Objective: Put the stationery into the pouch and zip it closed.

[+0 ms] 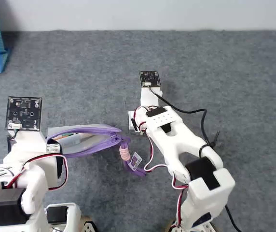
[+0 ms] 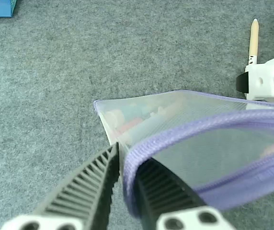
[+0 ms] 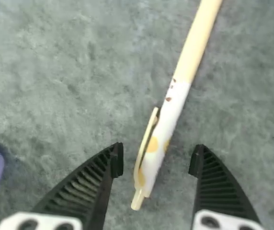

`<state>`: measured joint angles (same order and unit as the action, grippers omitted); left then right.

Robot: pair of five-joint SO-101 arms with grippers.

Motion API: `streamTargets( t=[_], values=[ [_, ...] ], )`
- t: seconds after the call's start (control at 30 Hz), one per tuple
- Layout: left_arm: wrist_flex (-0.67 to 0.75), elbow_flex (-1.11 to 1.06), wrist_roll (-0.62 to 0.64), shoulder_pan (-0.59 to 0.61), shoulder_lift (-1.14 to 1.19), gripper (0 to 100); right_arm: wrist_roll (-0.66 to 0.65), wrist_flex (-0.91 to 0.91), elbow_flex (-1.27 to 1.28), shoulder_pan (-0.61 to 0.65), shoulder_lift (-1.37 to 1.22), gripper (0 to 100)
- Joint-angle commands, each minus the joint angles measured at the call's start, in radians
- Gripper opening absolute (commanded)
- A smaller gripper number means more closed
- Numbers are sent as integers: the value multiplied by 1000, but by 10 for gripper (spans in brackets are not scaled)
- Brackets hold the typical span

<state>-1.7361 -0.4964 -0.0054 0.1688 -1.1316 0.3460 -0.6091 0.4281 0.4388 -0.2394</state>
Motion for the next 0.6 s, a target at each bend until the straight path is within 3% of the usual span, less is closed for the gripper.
streamTargets(
  t=[0.0,0.13,0.43,0.57],
  values=[
    [-17,7,12,-6,8,12,3,-27,-44,-22,-7,164],
    [-17,7,12,-6,8,12,3,-53,-44,-74,-4,2],
    [-17,7,12,-6,8,12,-3,-239,-43,-211,74,9],
    [-17,7,12,-6,8,12,-106,-395,-14,-245,194,9]
  ],
)
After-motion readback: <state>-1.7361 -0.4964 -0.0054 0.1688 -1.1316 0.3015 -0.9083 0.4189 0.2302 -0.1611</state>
